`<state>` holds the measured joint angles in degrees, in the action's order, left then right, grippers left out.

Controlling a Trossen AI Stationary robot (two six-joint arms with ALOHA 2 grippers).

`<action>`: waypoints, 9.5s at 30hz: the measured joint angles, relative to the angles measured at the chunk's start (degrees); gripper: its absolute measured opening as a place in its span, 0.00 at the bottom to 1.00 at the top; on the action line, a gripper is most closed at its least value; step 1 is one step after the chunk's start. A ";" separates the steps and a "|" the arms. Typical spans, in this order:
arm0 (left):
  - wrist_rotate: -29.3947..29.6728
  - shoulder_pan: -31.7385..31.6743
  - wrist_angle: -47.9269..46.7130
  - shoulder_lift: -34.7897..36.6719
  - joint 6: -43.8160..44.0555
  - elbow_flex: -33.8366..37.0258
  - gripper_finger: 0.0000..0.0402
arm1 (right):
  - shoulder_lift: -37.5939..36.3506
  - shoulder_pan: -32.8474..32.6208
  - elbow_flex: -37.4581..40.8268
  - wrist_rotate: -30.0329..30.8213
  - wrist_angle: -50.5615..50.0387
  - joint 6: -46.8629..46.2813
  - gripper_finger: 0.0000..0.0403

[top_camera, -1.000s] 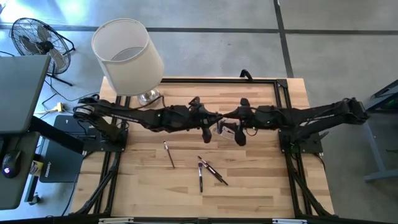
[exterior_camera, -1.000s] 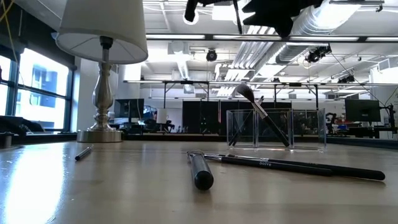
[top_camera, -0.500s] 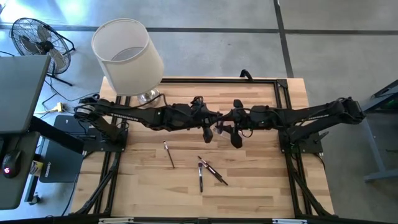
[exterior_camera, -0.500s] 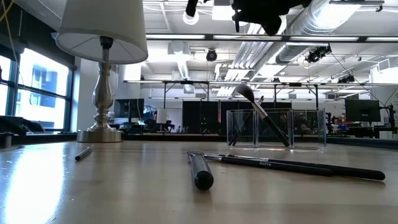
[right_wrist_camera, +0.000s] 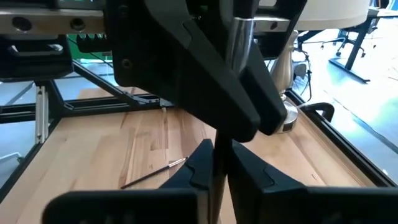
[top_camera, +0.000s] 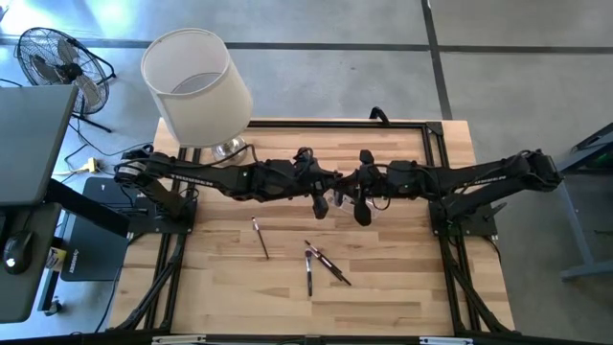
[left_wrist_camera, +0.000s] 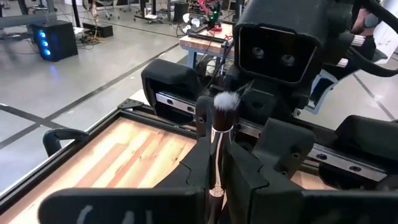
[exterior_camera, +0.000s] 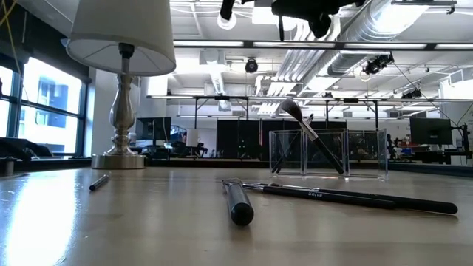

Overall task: Put items in baskets/containers
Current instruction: Put the black eyeshadow brush into the transparent organizer, then put the black lash brush into the transparent organizer

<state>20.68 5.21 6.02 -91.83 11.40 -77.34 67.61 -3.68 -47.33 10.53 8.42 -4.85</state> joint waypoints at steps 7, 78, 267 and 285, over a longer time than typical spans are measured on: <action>-0.18 0.00 0.03 0.00 -0.61 0.02 0.08 | 0.00 0.00 0.00 0.11 -0.08 -0.45 0.06; 9.02 12.79 -22.09 22.91 34.15 30.97 0.25 | -10.60 -15.08 26.64 37.46 -16.83 -45.25 0.09; -2.15 12.82 -23.34 21.77 28.48 30.93 0.25 | 51.46 -19.73 -32.50 2.80 -43.54 -45.61 0.23; -2.44 12.81 -23.01 16.46 29.11 30.93 0.25 | 50.87 -15.40 -30.13 5.17 -43.44 -30.40 0.01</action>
<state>18.24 18.02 -16.99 -75.37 40.51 -46.41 118.48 -19.08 -77.46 15.70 -35.02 -35.24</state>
